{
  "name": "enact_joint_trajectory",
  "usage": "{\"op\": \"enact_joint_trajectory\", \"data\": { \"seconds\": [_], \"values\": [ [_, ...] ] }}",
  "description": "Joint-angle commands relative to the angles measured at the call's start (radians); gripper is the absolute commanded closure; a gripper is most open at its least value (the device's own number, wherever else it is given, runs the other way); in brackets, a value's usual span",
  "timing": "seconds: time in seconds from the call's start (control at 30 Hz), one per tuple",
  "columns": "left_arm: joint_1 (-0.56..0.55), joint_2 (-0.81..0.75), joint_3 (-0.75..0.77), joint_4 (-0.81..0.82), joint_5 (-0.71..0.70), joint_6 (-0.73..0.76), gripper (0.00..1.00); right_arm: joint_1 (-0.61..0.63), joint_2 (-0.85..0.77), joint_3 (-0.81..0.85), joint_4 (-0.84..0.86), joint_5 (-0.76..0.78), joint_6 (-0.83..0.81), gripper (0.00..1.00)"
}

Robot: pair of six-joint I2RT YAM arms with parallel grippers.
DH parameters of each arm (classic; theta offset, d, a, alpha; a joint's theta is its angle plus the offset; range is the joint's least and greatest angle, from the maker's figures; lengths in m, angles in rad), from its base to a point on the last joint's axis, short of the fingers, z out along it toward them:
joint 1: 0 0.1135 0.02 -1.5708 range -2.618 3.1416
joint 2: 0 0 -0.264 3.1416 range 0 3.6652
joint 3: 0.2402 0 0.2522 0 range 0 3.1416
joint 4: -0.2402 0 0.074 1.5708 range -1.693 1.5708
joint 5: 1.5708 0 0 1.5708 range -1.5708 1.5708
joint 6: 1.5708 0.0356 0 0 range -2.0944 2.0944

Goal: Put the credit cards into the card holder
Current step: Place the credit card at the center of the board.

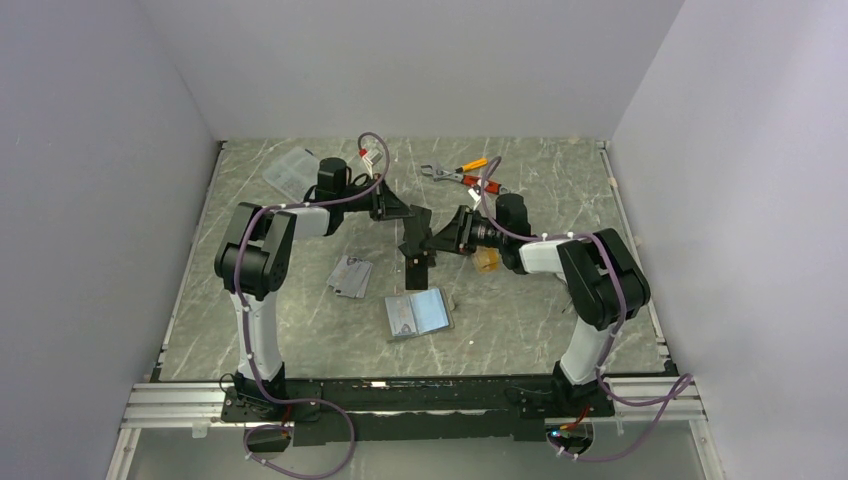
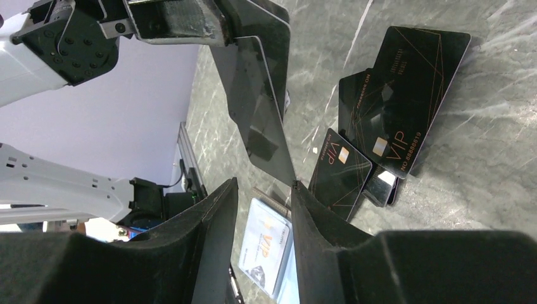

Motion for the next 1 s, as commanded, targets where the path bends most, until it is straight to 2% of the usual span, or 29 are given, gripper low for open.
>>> {"op": "enact_joint_trajectory", "data": {
  "seconds": [0.0,0.6,0.97],
  "values": [
    [-0.005,-0.038,-0.006,0.107,0.038,-0.06,1.0,-0.004,0.016,0.032,0.083,-0.017,0.007,0.61],
    [-0.015,-0.049,-0.011,0.128,0.037,-0.078,1.0,0.011,0.043,0.038,0.138,-0.041,0.044,0.63],
    [-0.022,-0.064,-0.022,0.06,0.003,-0.003,1.0,0.02,0.036,0.062,0.157,-0.044,0.084,0.83]
  ]
}}
